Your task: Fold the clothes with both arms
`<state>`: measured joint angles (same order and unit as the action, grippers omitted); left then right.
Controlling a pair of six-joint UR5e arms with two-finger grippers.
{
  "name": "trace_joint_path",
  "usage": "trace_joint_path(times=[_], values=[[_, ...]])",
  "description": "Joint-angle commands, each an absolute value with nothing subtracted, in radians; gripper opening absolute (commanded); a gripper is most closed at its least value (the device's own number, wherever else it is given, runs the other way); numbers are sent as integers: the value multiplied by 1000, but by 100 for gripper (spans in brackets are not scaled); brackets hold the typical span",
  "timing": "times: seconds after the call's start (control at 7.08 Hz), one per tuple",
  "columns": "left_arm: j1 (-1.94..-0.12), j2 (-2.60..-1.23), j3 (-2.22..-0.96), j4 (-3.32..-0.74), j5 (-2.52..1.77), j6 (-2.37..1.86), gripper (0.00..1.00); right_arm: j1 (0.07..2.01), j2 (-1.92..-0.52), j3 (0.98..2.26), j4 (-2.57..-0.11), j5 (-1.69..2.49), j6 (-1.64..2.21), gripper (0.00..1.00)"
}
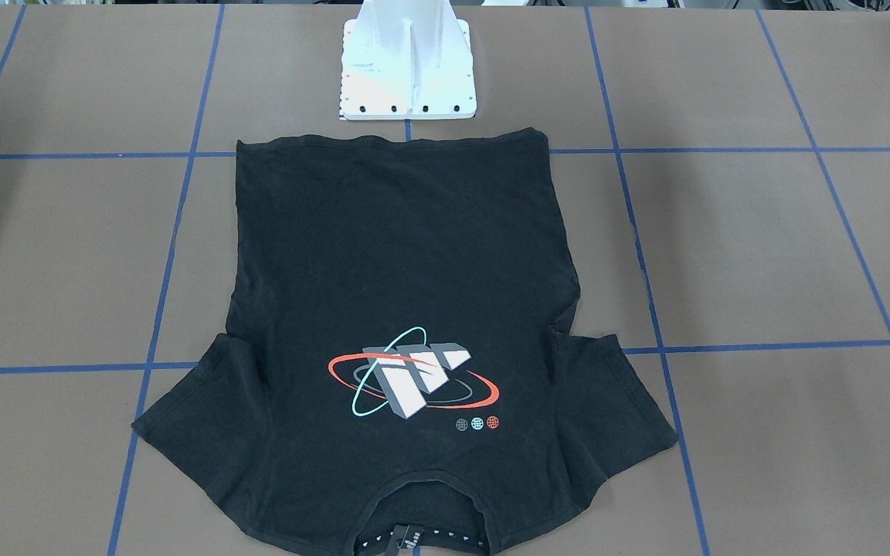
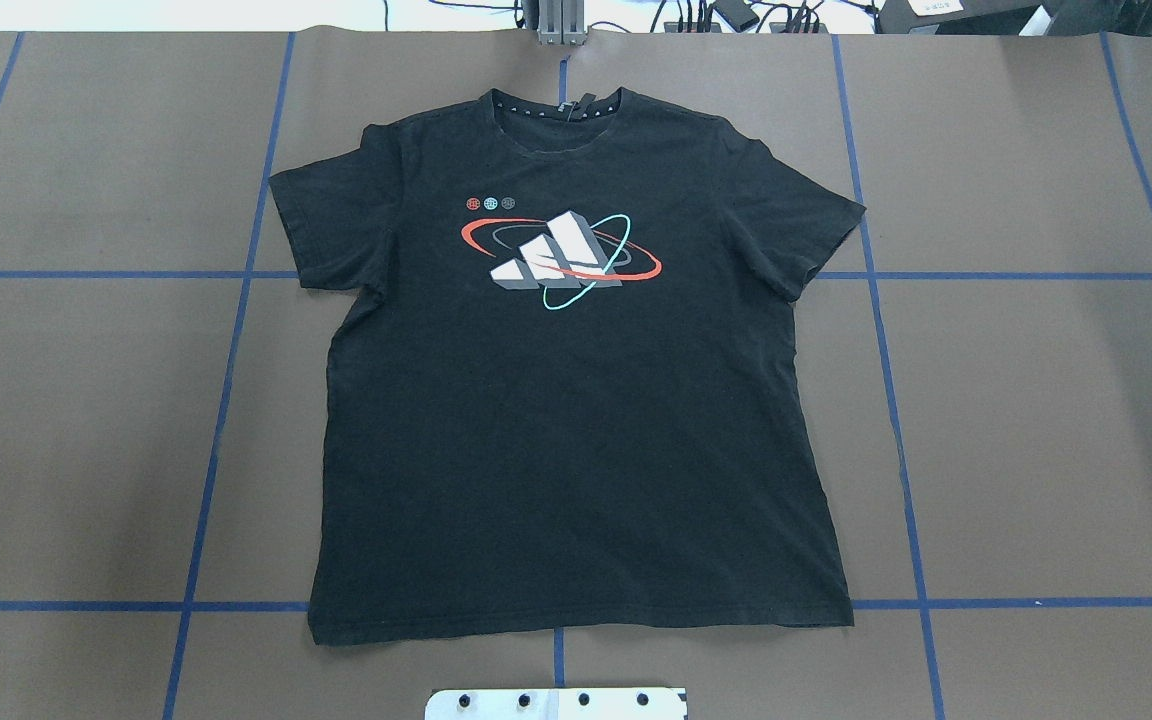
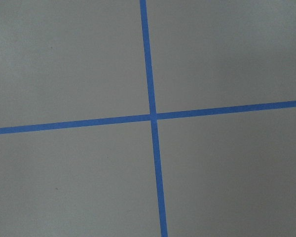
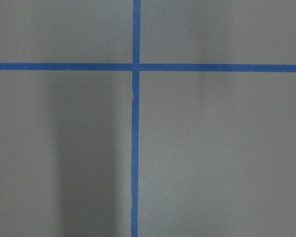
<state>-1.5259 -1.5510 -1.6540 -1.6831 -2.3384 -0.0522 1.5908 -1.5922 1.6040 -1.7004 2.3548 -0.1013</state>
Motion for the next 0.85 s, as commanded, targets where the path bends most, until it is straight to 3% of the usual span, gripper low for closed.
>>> trace_joint_path(times=[0.0, 0.28, 0.71], values=[[-1526, -1549, -1652, -1686, -2336, -54, 100, 1591, -1591, 1612, -1700, 2358, -100, 100], [-1526, -1557, -1661, -1687, -2338, -61, 100, 1591, -1588, 1627, -1700, 2371, -98, 100], [-1513, -1728, -1654, -1693, -2344, -63, 100, 1565, -1468, 1658, -1700, 2433, -77, 100]])
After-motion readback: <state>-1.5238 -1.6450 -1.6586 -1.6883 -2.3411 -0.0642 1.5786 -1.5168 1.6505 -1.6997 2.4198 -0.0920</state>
